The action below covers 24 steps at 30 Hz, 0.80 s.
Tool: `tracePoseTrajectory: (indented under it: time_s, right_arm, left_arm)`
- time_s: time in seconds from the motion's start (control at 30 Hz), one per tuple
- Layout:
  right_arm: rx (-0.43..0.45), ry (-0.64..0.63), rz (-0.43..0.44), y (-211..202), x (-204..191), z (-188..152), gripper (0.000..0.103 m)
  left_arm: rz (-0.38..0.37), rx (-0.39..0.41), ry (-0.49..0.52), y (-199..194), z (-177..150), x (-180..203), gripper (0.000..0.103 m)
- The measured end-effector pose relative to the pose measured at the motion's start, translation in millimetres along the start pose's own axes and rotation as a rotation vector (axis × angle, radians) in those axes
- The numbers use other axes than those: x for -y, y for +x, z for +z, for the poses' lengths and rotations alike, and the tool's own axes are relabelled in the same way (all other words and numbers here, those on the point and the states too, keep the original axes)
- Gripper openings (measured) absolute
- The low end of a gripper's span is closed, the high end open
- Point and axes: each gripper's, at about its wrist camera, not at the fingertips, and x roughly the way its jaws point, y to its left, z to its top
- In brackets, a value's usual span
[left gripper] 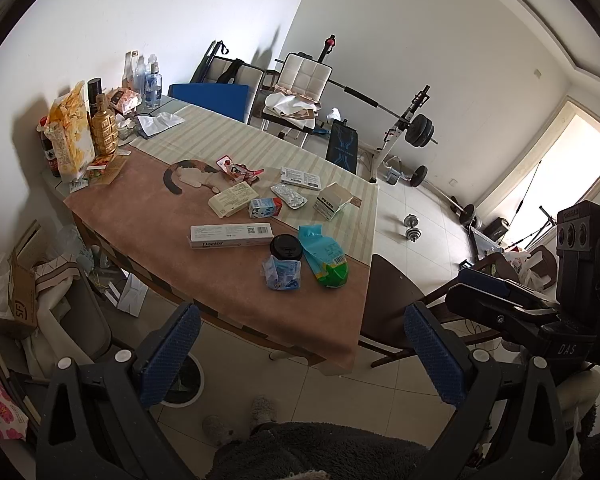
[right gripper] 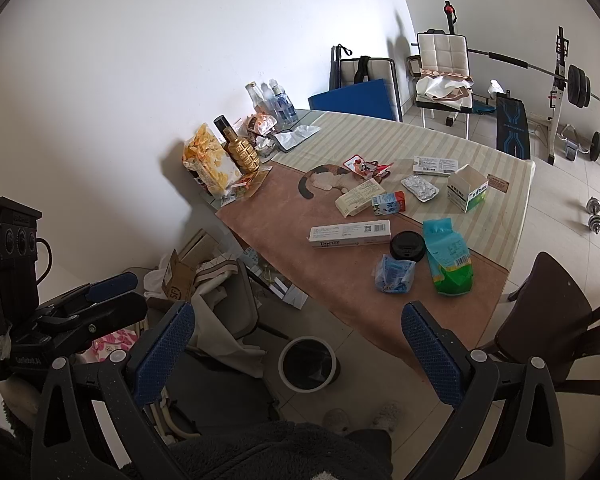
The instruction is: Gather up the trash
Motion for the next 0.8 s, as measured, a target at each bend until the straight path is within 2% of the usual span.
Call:
tracePoseTrajectory:
  time_s: [0.33, 0.37, 0.4, 0.53, 0.67, 0.73, 0.8]
  right_arm:
    - [0.002, 0.006, 0.000, -1.6, -1.3, -0.4, 0.103]
    - [0.003, 0.012, -0.002, -1.4, -3.2, 0.4, 0.103]
    - [0.004, 0.021, -0.007, -4.3, -9.0, 3.3, 0.103]
    - [0.009, 0.073, -0.069, -1.1, -10.3, 5.3, 0.103]
    - [-0.016, 0.105, -0.202, 21.7, 9.5, 7.3, 0.103]
    - [-0.063, 0.121, -0.279, 42.6, 32.5, 10.5, 0.103]
    - [-0.111, 0.136, -0.317, 69.3, 59.9, 18.2, 0.103]
  left_arm:
    - [-0.002, -0.004, 0.002, -0.8, 5.1, 3.9, 0.103]
    - [0.012, -0.003, 0.004, -12.7, 8.5, 8.1, 0.103]
    - [0.042, -0.001, 0.009, -11.3, 9.7, 9.0, 0.103]
    - [0.272, 0.002, 0.052, 17.0, 20.7, 10.0, 0.103]
    - [0.399, -0.021, 0.040, 69.3, 33.0, 1.2, 0.103]
    - [0.448, -0.053, 0.025, 100.6, 33.4, -7.1, 0.103]
    - [0.474, -0.095, 0.014, 135.7, 36.5, -16.6, 0.103]
